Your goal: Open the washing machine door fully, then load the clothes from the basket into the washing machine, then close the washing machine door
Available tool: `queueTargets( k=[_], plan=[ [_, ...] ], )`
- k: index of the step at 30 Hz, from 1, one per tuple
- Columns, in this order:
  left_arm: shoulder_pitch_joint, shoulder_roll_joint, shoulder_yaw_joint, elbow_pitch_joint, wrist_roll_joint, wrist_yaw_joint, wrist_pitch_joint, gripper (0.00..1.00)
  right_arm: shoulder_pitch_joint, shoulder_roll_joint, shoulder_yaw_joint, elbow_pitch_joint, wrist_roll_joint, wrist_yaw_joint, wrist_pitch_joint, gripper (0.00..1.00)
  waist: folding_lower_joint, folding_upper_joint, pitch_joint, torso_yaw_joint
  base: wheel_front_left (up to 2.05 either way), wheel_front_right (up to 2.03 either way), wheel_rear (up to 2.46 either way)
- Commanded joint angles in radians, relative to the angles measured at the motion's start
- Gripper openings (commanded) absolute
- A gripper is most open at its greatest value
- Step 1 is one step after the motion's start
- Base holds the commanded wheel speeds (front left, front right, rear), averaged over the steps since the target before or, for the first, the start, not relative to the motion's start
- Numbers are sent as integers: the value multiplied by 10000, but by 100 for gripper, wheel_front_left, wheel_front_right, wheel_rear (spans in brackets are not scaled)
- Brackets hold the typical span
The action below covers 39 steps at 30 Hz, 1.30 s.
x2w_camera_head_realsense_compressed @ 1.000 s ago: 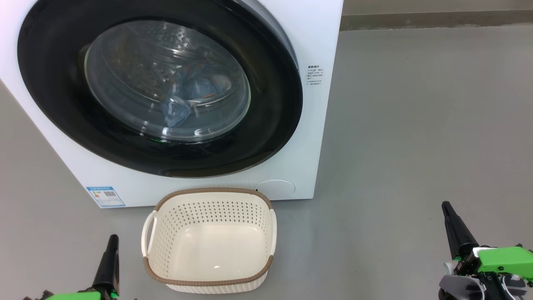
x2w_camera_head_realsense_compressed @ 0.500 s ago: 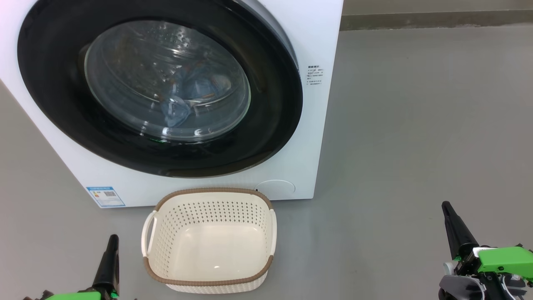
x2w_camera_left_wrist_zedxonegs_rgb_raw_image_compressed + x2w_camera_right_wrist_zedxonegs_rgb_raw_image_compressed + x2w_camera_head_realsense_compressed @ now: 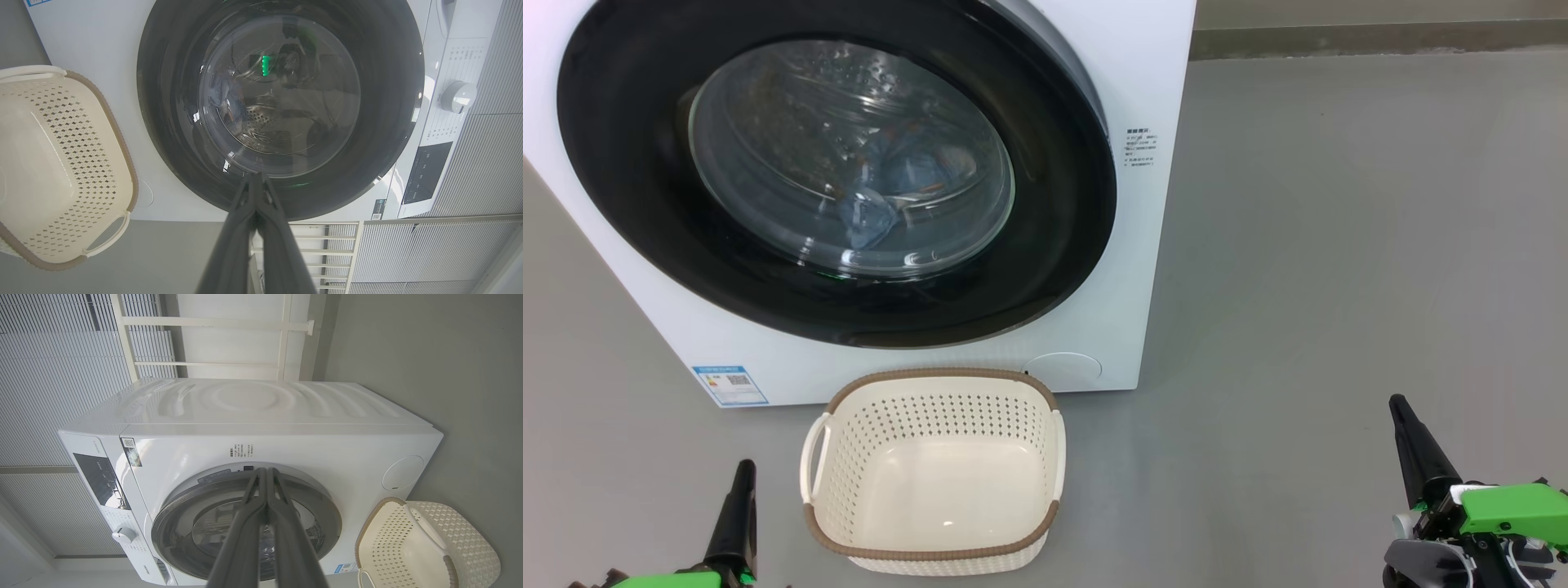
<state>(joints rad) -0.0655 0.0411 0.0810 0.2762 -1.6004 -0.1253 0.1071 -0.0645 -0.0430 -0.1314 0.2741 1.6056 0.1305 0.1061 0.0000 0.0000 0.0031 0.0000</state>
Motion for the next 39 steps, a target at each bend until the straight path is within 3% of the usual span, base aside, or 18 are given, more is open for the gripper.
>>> queueTargets(
  k=[1, 39],
  plan=[
    [-424, 91, 328, -313, -82, -54, 61, 0, -434, -81, 179, -294, 31, 2, 69, 0, 0, 0, 0, 0, 0, 0, 0],
    [-424, 91, 327, -313, -83, -54, 61, 0, -435, -77, 172, -294, 26, 2, 74, 0, 0, 0, 0, 0, 0, 0, 0]
  ],
)
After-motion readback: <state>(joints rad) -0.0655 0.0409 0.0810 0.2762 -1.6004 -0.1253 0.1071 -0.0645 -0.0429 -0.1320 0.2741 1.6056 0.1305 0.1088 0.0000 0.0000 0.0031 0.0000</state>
